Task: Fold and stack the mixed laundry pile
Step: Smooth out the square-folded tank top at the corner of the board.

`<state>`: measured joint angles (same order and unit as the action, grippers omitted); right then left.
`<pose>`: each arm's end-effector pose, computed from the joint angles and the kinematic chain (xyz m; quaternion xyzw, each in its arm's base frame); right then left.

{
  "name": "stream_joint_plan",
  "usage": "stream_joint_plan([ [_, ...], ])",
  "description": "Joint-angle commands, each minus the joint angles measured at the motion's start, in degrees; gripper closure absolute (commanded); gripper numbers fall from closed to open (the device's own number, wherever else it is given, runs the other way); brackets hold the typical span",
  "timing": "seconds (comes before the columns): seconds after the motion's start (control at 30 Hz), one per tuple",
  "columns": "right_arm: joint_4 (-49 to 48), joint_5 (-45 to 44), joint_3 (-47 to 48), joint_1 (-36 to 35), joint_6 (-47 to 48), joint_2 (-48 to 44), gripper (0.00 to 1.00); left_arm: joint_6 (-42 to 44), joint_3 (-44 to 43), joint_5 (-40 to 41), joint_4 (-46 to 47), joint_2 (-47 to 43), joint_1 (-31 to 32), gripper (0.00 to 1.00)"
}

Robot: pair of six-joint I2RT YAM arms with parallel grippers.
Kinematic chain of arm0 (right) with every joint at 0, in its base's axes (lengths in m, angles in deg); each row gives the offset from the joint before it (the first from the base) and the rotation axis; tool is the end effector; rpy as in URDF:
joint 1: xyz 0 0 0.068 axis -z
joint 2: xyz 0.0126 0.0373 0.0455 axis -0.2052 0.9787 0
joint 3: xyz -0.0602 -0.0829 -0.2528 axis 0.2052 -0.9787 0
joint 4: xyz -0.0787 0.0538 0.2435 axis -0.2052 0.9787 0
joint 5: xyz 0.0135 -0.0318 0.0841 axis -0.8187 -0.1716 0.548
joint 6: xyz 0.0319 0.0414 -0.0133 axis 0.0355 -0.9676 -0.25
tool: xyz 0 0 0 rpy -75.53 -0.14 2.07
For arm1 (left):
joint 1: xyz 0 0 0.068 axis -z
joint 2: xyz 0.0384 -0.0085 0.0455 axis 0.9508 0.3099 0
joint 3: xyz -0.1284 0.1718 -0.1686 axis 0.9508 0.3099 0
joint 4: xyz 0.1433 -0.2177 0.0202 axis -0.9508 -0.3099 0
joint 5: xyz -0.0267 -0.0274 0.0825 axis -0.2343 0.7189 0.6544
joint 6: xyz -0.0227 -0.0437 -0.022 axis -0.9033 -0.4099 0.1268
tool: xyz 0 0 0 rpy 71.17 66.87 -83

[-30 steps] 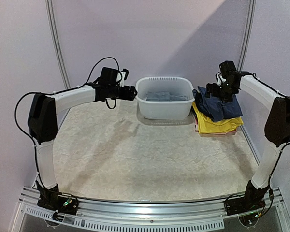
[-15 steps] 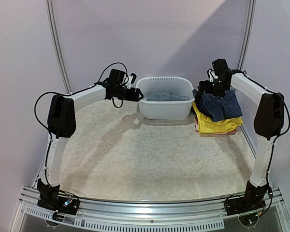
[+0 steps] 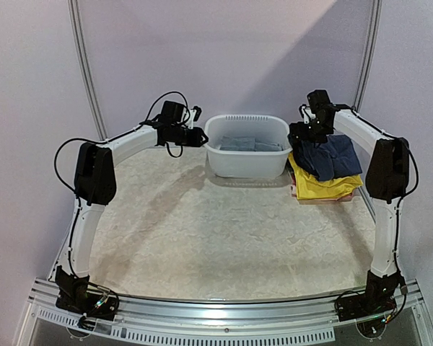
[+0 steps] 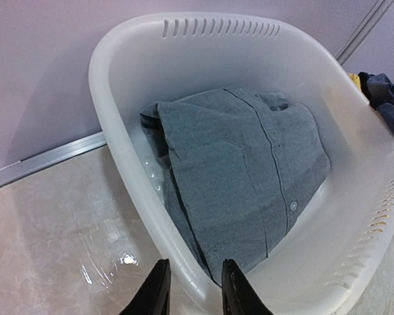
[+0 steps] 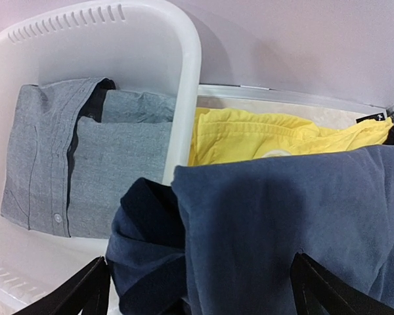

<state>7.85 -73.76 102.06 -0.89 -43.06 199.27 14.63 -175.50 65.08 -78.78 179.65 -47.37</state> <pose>0.4858 0.1091 0.2801 -0.0314 0.9339 0.0563 0.3517 0.5093 -0.2433 0.2250 0.1574 0.8624 -0.2580 0.4063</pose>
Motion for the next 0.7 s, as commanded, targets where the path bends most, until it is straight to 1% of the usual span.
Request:
stream_joint_plan([
  [0.0, 1.67, 0.38, 1.69, -0.96, 0.91, 2.35, 0.09, 0.38, 0.09, -0.85, -0.65, 1.25, 0.07, 0.75],
  [0.1, 1.27, -1.02, 1.56, -0.98, 0.81, 2.59, 0.22, 0.35, 0.67, -0.6, -0.38, 0.98, 0.05, 0.78],
  [0.23, 0.41, -1.92, 1.55, -0.96, 0.57, 2.68, 0.45, 0.27, 1.05, -0.53, -0.19, 0.85, 0.08, 0.84],
  [0.3, -0.06, -2.7, 1.54, -0.98, 0.12, 2.61, 0.54, 0.29, 1.11, -0.53, -0.24, 0.84, 0.04, 0.9],
  [0.37, -0.61, -2.7, 1.54, -0.96, -0.13, 2.26, 0.6, 0.27, 1.2, -0.44, -0.25, 0.75, 0.04, 0.98],
  [0.4, -0.92, -2.44, 1.5, -0.95, -0.28, 1.97, 0.61, 0.3, 1.23, -0.39, -0.21, 0.69, 0.05, 1.0],
  [0.5, -1.55, -2.69, 1.55, -0.93, -0.34, 1.01, 0.73, 0.29, 1.37, -0.24, -0.2, 0.34, 0.03, 1.0],
  [0.53, -1.66, -3.31, 1.63, -0.97, -0.34, 0.88, 0.79, 0.3, 1.52, -0.28, -0.24, 0.21, 0.1, 1.0],
  [0.57, -1.63, -4.0, 1.61, -0.87, -0.21, 0.68, 0.83, 0.29, 1.77, -0.27, -0.17, 0.04, 0.06, 1.0],
  [0.67, -1.46, -5.71, 1.62, -0.59, -0.1, 0.78, 0.89, 0.35, 3.05, 0.86, 0.21, -0.97, 0.04, 1.0],
])
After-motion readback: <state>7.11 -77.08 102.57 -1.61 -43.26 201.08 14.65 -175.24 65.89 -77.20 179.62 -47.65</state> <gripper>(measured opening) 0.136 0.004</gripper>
